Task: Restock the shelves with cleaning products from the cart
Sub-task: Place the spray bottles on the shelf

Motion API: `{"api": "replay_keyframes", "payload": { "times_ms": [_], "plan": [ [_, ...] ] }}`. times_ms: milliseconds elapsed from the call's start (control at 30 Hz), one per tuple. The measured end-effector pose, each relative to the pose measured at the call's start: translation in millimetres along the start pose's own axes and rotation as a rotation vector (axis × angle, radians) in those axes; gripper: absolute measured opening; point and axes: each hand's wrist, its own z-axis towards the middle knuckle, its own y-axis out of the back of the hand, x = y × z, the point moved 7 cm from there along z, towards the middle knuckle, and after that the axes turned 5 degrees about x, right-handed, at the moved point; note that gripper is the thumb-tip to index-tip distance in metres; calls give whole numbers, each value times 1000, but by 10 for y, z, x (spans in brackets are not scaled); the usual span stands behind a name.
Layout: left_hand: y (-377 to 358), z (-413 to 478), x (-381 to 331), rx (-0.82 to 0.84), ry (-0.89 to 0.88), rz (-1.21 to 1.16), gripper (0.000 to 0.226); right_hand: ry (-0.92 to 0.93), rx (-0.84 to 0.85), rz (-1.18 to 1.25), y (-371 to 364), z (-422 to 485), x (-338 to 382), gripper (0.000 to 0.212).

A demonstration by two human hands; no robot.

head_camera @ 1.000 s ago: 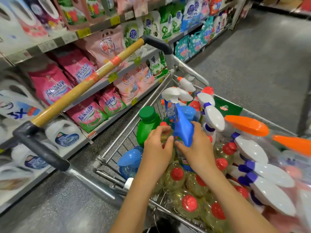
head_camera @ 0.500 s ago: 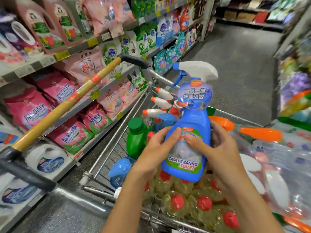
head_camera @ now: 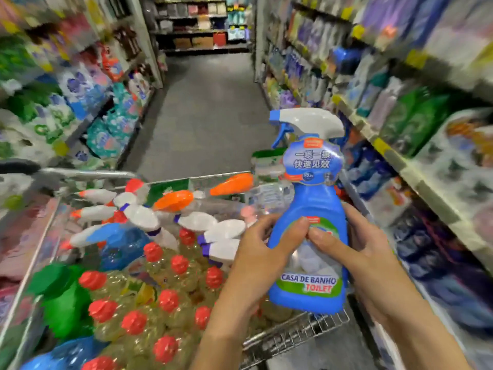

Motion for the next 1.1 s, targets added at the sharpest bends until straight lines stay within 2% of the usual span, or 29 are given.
{"api": "replay_keyframes", "payload": {
  "times_ms": [100, 200, 433, 600, 733, 900, 1033, 1100],
  "plan": [
    [-665, 149, 115, 168, 42, 54, 40, 29, -206, -26, 619, -315, 97, 57],
    [-1284, 249, 212, 309, 56, 116, 53, 34, -353, -47, 1163, -642, 161, 51],
    [-2762, 344, 530, 632, 105, 136, 45, 53, -639, -17, 2348, -1362, 202, 66],
    [-3777, 381, 770, 859, 91, 161, 33, 64, -722, 39, 3169, -1780, 125, 66],
    [-4393, 475, 1020, 1007, 64, 220, 41, 40, -754, -51, 3756, -2006, -36, 65],
    [-4880, 680, 1308, 1140, -28, 362, 43, 44, -769, -93, 4250, -2075, -235, 70],
    [-5151, 903, 1543, 1185, -62, 437, 53, 32, -859, -130, 4573, -2046, -441, 69],
    [-5285, 1012, 1628, 1239, -129, 475, 49, 16, -930, -197, 4707, -2040, -539, 66]
  ]
}}
